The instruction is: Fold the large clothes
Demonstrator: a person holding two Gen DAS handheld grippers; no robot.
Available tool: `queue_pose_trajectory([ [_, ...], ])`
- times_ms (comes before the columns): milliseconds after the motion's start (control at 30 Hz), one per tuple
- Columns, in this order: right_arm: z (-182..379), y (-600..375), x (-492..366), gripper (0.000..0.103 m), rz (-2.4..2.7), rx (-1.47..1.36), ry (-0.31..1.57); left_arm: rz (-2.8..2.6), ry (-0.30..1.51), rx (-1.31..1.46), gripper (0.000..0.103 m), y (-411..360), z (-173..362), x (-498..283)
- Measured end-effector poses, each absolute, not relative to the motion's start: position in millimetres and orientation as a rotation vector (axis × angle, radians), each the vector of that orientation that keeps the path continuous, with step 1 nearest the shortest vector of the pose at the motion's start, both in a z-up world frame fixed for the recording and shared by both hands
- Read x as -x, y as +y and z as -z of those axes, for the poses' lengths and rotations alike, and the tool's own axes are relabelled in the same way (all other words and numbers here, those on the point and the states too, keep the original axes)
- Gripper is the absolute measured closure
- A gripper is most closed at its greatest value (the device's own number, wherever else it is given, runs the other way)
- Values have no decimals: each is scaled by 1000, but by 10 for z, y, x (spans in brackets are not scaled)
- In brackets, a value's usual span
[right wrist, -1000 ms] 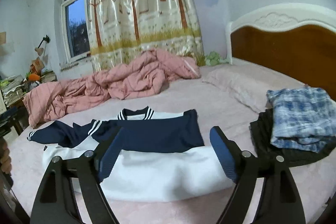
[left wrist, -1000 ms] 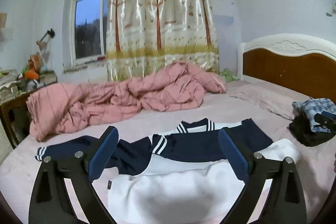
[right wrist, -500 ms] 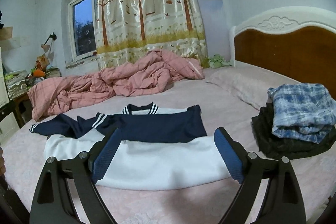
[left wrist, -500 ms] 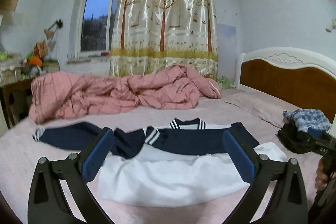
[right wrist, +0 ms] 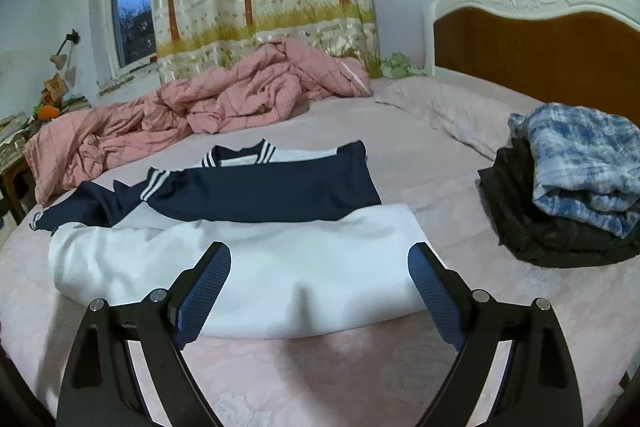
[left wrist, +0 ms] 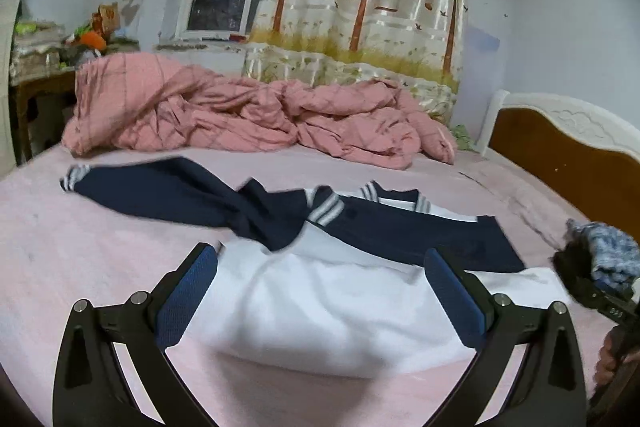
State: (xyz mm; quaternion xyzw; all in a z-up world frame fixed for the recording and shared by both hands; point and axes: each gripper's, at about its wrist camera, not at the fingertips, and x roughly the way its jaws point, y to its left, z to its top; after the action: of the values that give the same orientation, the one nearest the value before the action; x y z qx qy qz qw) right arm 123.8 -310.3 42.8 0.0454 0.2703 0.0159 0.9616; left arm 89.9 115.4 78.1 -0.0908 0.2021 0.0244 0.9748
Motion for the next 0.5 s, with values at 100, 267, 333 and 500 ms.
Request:
queue_pose_trajectory([
  [100,-358,-3059,-1359,11,-11,-67,571,-74,393,126,0,1389,-888,-1045],
  [267,-316,-2901,-1609,11,-14,-61,601,-142,390,149,0,2053,-1035,-1396],
  [333,-297,-2771,-1744,11,-40,-57,615,-159,421,210,0,2399,-978,-1576],
  [500,-177,-2380,-1997,11,-88,-4,660,-253,488,470,0,3329,-420,-1964],
])
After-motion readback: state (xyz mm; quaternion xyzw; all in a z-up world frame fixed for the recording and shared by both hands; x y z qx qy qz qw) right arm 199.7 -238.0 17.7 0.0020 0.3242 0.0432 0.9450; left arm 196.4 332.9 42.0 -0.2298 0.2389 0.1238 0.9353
